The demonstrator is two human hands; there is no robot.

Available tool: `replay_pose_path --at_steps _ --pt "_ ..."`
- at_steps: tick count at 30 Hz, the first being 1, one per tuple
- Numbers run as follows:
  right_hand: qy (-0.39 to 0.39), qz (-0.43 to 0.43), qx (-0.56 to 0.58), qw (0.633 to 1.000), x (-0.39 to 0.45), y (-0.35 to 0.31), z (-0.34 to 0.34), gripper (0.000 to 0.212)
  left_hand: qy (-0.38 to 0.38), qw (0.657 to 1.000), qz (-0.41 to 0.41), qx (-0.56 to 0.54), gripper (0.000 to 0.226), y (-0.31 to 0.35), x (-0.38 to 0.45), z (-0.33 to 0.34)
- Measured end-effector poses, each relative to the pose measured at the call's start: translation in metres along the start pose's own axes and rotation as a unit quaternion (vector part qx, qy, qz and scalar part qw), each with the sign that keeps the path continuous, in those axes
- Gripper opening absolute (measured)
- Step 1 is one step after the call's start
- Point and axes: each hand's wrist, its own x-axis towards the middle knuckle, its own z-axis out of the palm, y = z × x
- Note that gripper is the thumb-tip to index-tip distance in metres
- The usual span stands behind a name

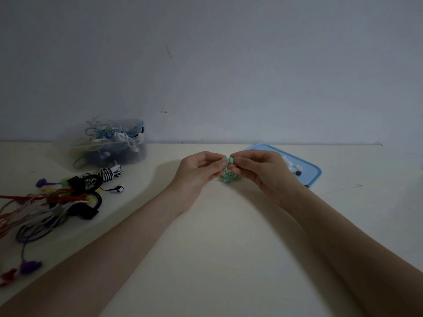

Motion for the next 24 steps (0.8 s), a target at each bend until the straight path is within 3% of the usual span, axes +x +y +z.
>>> replay_pose_path --at_steps 7,15,21,24 --pt "0.007 0.016 0.017 1.0 -0.0016 -0.0038 -0.0012 0.011 -0.028 1.0 -0.006 0.012 0.009 0.0001 0.0003 -0.0014" --pt "-0.015 0.104 0.057 0.993 -0.0033 -0.0067 -0.0043 0.015 -0.05 0.997 0.021 0.062 0.011 0.0014 -0.0044 -0.0019" --pt "-0.029 0.064 0.043 0.997 -0.0026 -0.0081 0.0003 0.015 -0.061 0.997 -0.024 -0.026 0.011 0.0066 -0.002 -0.006" --pt "0.001 0.055 0.069 0.996 -0.0026 -0.0007 0.0039 0.012 -0.037 0.999 -0.007 -0.005 0.009 0.0027 -0.0024 -0.0044"
